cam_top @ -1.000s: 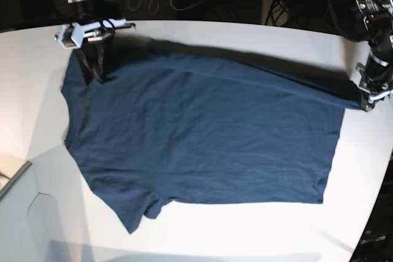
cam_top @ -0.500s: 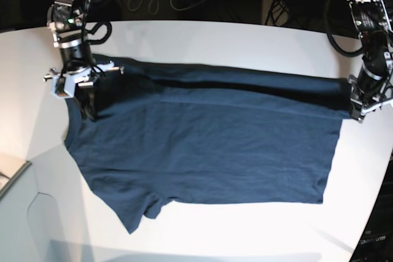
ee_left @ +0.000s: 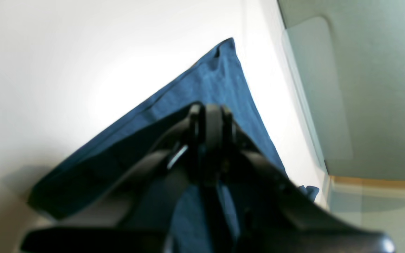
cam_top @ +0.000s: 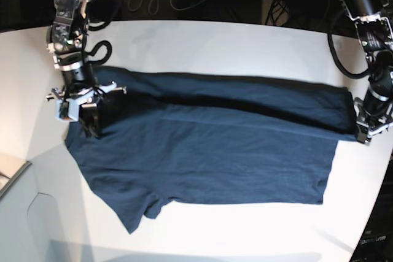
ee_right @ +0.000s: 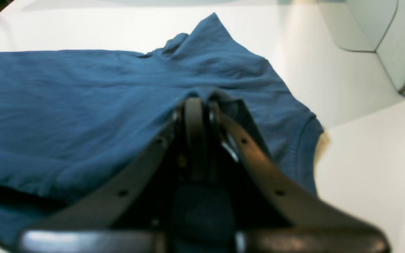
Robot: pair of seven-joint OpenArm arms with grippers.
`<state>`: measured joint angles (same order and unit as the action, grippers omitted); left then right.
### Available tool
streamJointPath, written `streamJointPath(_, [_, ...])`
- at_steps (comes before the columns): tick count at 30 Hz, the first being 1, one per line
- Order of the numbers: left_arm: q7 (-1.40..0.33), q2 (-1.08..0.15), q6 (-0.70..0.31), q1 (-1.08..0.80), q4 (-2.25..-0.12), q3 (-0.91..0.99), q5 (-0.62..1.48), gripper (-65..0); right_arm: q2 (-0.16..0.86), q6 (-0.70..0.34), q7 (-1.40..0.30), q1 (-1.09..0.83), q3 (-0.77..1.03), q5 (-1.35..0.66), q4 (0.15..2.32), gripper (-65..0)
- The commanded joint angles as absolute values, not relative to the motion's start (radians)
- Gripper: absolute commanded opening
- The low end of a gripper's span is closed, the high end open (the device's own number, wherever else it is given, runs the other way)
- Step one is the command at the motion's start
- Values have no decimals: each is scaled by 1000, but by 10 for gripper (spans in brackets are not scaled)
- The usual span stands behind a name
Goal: Layout the t-shirt on the table in an organized manner, then fold the t-shirt properly
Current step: 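Fold the held shirt edge over toward the hem with both grippers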
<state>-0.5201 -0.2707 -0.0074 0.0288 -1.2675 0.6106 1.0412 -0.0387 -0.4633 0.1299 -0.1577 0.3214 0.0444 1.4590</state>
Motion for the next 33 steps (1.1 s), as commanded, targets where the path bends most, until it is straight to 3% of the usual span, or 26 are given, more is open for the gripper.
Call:
streamJointPath(1, [-506,-289,-19,42,-1282,615,1055,-648,-35,-458,148,-142,321,27,1474,-650])
streamJointPath(25, [-506,-303,-19,108,-1190,613,1055,-649,7,-458,122,-38,321,27,1382,-650])
streamJointPath(33, [-496,-294,-19,150,-1188,567,940,-648,7,-458,122,-18,321,28,1362,-650])
